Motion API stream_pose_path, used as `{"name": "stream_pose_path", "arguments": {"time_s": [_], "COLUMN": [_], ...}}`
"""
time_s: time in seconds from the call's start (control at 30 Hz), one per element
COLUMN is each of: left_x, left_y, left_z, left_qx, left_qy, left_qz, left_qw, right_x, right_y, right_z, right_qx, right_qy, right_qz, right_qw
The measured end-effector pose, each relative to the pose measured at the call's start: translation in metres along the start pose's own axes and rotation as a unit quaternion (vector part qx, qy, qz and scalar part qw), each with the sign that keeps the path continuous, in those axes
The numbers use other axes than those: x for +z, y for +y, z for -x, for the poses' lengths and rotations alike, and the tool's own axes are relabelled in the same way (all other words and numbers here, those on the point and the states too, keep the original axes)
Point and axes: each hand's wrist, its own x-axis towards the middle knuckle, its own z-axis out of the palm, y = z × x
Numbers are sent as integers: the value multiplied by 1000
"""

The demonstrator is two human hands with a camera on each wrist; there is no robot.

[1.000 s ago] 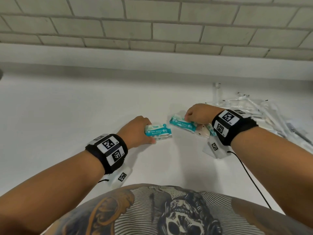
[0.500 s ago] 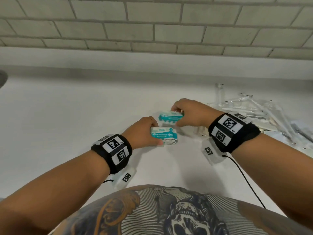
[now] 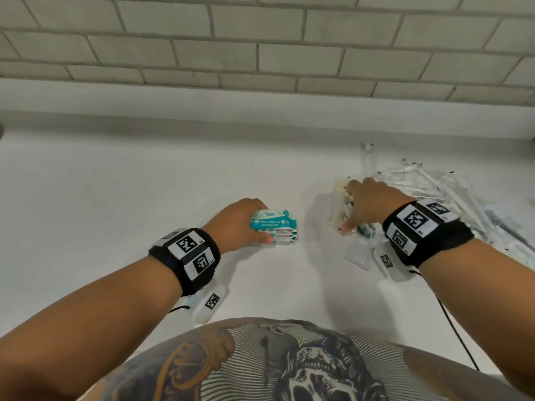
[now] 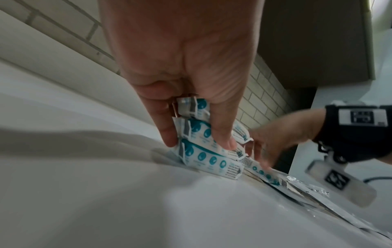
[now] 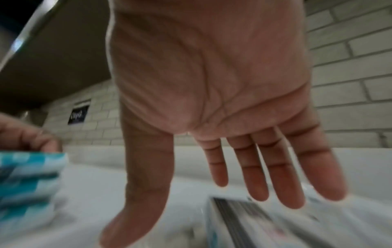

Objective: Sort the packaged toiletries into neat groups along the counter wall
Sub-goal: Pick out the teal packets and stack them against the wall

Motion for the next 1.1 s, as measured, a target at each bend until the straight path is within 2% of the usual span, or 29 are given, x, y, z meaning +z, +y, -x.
{"name": "stream_pose_path", "arguments": {"time_s": [0.13, 0.23, 0.3, 0.37, 0.47, 0.57, 0.7, 0.77, 0.83, 0.93, 1.0, 1.1], "left_x": [-2, -1, 0, 0, -1, -1, 0, -1, -1, -1, -1, -1], "left_y": [1, 0, 0, 0, 1, 0, 0, -1, -1, 0, 0, 1], "left_z": [0, -1, -1, -1, -1, -2, -2, -3, -3, -3, -2, 0], "left_qx": [4, 0, -2, -1, -2, -5, -8, -8, -6, -7, -7, -7], "left_qy": [2, 2, 0, -3, -5, -6, -9, -10, -11, -13, -15, -15], "left_qz": [-6, -9, -9, -14, -20, -13, -9, -6, -7, -7, -7, -1], "left_qw": [1000, 1000, 1000, 1000, 1000, 1000, 1000, 1000, 1000, 1000, 1000, 1000], "right_x": [14, 7, 3, 3, 5, 4, 5, 7, 10, 10, -2, -28], "right_y": [2, -4, -15, -28, -36, -34, -32, -36, -41, -45, -44, -49], "right_z": [-2, -7, -9, -12, -18, -28, -34, -30, -25, -25, -25, -16], "right_qx": [2, -47, -92, -128, -124, -82, -56, -65, -83, -99, -126, -240], "right_qy": [-12, -3, -7, -20, -51, -28, 29, 19, -23, -8, 10, 47], "right_qz": [-5, -92, -176, -203, -230, -160, -167, -179, -152, -83, -134, -192], "right_qw": [1000, 995, 980, 971, 964, 983, 984, 982, 985, 992, 983, 950]}}
